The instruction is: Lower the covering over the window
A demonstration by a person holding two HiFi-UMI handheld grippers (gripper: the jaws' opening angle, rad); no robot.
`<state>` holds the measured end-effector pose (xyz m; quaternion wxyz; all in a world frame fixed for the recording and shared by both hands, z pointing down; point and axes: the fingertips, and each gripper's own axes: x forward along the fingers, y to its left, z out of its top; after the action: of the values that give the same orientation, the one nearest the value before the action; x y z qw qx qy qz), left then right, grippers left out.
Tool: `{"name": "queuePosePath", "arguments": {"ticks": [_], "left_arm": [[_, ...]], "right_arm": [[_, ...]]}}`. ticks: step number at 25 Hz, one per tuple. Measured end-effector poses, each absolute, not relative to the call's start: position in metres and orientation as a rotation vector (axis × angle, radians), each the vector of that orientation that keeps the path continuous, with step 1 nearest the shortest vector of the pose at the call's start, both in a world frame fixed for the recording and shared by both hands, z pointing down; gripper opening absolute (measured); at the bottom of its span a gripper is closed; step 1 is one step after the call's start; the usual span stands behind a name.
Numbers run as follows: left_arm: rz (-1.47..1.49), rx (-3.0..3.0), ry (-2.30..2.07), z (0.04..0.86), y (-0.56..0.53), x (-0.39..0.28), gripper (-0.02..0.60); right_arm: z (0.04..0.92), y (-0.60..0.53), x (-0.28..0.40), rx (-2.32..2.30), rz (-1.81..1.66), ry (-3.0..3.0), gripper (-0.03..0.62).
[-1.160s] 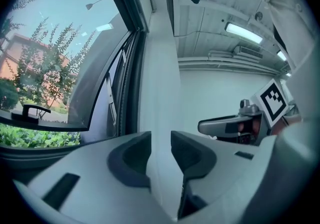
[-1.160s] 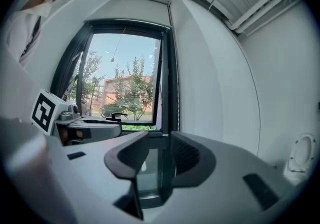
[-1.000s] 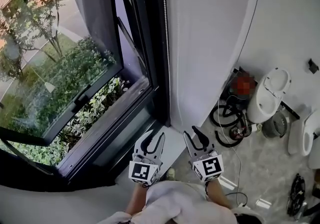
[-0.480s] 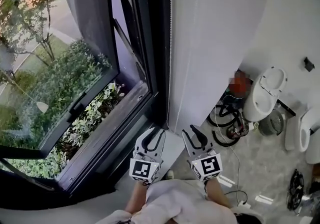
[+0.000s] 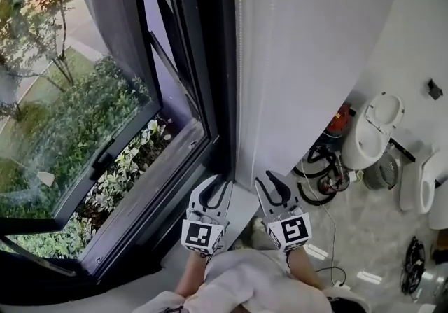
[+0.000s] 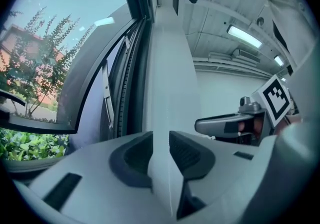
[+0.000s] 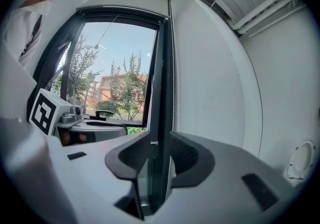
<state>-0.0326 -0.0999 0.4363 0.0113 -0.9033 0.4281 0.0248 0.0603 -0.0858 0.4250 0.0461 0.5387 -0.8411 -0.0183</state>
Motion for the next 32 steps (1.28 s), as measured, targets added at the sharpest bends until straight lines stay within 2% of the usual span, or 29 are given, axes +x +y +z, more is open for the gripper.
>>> {"name": "queuePosePath", "arguments": {"ticks": [32], "left_arm": [[0.065,-2.63,1.57,0.425,-0.194,-0.001,0.109]], "right_arm": [[0.442,-0.159,0.055,1.329,0.024,-2.741,0.115]]}}
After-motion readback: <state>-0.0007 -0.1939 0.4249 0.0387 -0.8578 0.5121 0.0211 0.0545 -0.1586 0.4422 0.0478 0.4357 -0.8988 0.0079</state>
